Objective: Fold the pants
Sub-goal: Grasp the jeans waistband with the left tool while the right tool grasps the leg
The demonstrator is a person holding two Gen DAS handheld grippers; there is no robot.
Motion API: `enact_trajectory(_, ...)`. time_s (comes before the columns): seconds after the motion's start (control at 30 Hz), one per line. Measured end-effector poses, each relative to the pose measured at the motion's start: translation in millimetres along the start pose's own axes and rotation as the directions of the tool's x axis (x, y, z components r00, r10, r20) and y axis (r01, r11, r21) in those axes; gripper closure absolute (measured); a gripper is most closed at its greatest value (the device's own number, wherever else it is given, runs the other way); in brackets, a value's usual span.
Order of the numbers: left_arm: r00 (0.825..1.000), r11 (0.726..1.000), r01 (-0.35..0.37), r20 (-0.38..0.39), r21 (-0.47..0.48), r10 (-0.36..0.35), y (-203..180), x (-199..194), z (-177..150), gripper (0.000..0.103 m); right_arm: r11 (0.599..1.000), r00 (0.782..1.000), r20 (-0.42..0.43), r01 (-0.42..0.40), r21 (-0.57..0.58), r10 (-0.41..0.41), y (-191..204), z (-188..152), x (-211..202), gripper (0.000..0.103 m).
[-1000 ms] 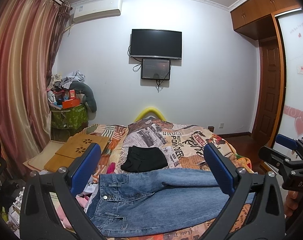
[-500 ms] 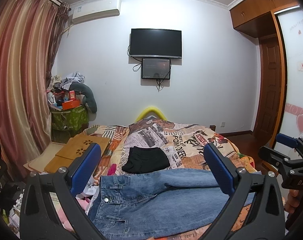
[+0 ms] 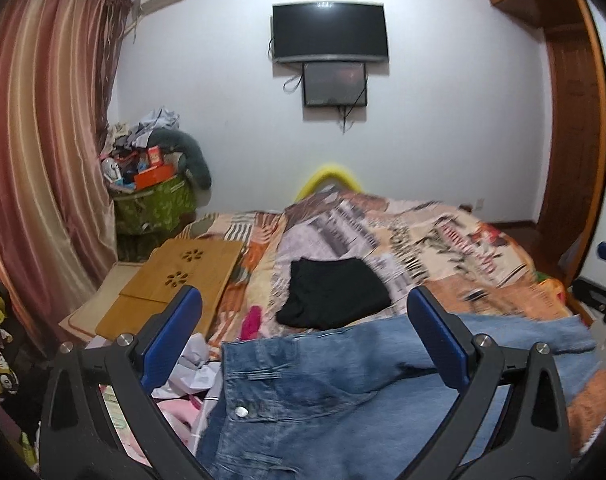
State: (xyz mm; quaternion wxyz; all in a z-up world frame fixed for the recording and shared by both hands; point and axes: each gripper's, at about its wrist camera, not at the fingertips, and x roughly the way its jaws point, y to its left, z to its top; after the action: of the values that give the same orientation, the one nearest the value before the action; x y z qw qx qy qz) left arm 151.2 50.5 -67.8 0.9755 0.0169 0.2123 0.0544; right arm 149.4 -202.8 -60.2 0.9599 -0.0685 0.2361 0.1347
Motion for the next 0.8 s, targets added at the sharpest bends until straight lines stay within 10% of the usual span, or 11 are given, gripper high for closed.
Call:
enact_trajectory(0.4,0.964,0.998,-0.036,-0.266,-0.049,0.022,63,150,-48,0.0,0.998,0.982,-0.186,-0.051,-0.039,0.043,-35,-12,109,0.0)
enact_trajectory(0.57,0.924,0.997,-0.081,-0.375,0.006,0.078,86,204,-76,0.0,0.994,0.953,-0.294,-0.097,-0.051,0.077,-49,-23,154,0.0)
enact_trajectory(0.8,0.838,0.998,-0.041,-0.546,-0.037,0.014,109,266,-107,0.033,0.978,0.888,-0.431,-0.201,-0.053,0.159,-58,-37,209,0.004)
